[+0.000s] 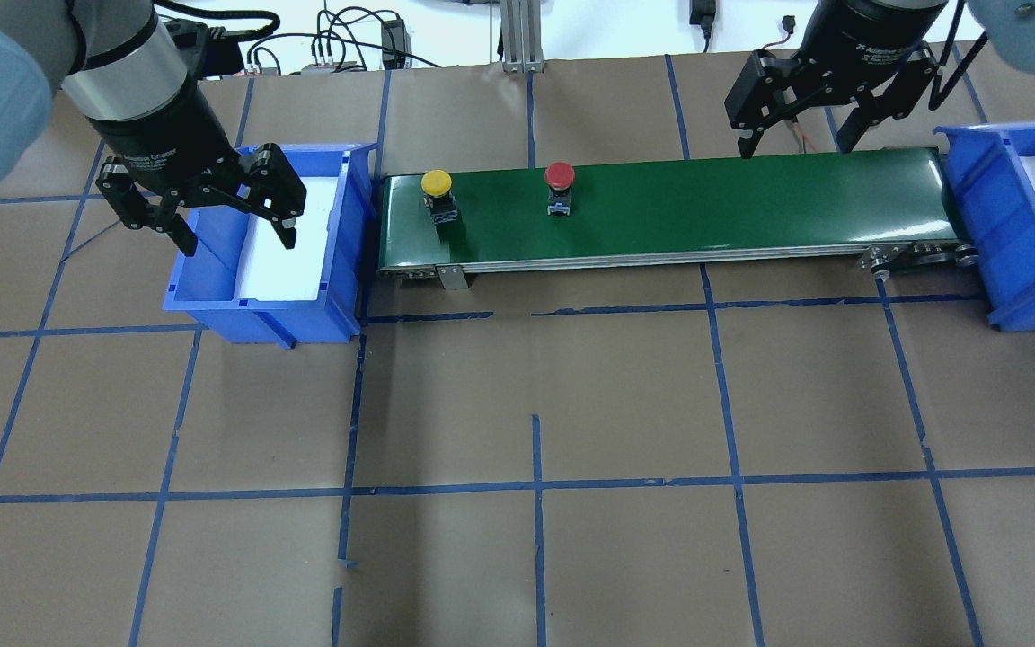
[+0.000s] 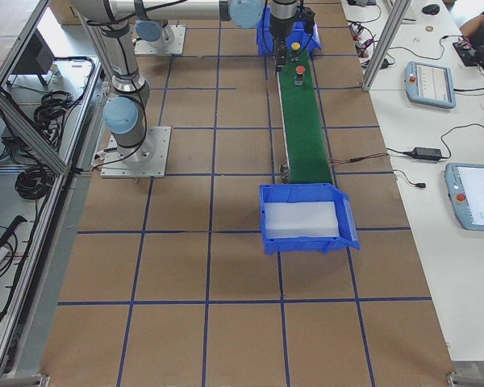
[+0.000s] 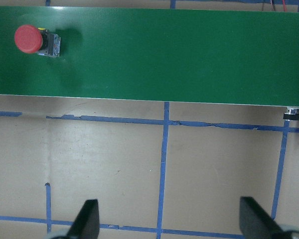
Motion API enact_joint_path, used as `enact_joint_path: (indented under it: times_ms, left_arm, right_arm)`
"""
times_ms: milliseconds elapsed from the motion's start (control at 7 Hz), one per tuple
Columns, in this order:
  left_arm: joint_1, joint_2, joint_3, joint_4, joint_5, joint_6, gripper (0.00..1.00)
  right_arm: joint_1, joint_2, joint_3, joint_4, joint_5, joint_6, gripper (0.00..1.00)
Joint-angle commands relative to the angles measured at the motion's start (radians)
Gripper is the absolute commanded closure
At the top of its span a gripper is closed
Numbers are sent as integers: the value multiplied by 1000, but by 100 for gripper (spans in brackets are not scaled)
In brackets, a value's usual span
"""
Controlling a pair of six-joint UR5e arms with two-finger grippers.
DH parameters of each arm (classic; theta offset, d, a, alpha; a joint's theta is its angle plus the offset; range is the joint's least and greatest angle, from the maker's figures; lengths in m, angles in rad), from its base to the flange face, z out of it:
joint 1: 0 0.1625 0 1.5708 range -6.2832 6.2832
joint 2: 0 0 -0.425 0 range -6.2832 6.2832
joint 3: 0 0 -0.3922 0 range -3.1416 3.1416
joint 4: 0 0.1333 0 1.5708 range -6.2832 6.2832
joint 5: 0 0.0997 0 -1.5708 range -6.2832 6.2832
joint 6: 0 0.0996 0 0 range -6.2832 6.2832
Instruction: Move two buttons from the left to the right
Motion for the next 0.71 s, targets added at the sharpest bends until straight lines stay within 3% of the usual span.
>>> enact_joint_path:
  times_ms: [0,429,571]
  left_arm:
    - [29,6,2,-16,-10,-2,0]
    - [51,8,3,30,-73,-2,0]
    - [51,8,5,44,-75,-2,0]
  right_arm:
    - [-7,0,0,2,3,-2,1]
    - [-9,0,6,9,5,-5,4]
    - [-9,0,10,11,5,-5,1]
